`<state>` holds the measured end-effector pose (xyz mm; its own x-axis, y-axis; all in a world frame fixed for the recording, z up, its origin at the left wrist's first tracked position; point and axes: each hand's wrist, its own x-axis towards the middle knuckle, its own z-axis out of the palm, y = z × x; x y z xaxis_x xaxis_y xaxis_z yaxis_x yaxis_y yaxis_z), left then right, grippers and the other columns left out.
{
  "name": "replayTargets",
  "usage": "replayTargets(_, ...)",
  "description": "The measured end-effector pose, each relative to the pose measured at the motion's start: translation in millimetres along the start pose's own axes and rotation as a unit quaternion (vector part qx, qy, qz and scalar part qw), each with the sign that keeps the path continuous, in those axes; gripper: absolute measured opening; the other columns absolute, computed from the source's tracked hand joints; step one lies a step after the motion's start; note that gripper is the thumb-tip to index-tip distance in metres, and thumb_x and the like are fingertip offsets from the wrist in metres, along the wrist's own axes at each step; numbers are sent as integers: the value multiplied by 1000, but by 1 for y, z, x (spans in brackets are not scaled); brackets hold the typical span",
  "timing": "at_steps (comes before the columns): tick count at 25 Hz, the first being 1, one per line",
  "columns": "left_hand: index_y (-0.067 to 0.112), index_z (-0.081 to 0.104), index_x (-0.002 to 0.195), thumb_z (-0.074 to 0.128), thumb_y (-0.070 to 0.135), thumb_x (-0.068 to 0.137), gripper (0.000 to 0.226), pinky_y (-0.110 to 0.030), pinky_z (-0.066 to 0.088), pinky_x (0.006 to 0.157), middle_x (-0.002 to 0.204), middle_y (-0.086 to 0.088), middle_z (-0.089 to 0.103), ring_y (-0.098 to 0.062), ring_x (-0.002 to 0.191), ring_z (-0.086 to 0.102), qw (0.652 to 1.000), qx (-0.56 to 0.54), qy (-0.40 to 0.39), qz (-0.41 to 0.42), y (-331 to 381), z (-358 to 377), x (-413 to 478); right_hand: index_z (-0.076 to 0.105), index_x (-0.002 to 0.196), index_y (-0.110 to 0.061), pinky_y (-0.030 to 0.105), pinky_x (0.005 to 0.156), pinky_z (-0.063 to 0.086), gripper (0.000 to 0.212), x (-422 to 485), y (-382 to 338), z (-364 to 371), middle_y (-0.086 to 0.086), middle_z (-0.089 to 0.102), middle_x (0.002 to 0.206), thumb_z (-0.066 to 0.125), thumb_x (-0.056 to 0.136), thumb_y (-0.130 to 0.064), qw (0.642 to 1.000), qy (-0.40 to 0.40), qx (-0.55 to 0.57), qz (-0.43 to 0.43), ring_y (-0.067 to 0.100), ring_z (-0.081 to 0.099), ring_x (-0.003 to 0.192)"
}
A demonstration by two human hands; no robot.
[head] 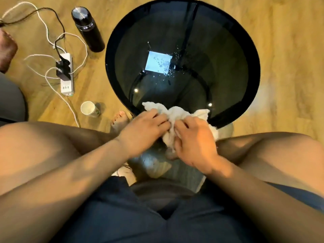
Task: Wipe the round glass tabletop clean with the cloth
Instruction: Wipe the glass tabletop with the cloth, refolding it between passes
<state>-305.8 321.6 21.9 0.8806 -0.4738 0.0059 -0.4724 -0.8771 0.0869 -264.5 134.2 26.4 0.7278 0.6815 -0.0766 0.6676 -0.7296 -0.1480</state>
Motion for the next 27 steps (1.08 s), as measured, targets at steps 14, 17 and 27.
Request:
replayTargets(14, 14, 61, 101, 63, 13, 80, 21, -37, 50, 54, 95, -6, 63, -24, 73, 58, 999, -25, 26, -13, 69, 16, 79, 66, 99, -15, 36, 77, 52, 32, -10, 143, -35, 7, 59, 99, 57, 73, -31, 998, -50, 23, 17, 32, 59, 91)
replayTargets(17, 12, 61, 99, 59, 11, 79, 20, -38, 52, 59, 96, -8, 63, -26, 80, 60, 997, -34, 48, -51, 54, 12, 50, 60, 110, -11, 45, 81, 47, 50, -14, 76, -17, 14, 56, 106, 49, 65, -31, 999, 5, 4, 39, 37, 51, 96)
replayTargets(27, 14, 66, 106, 72, 1, 69, 40, -47, 54, 75, 108, -7, 66, -32, 95, 56, 987, 39, -60, -142, -57, -13, -18, 61, 114, -12, 39, 74, 48, 34, 52, -11, 0, 10, 60, 101, 58, 84, -28, 986, -39, 97, -130, 31, 60, 91)
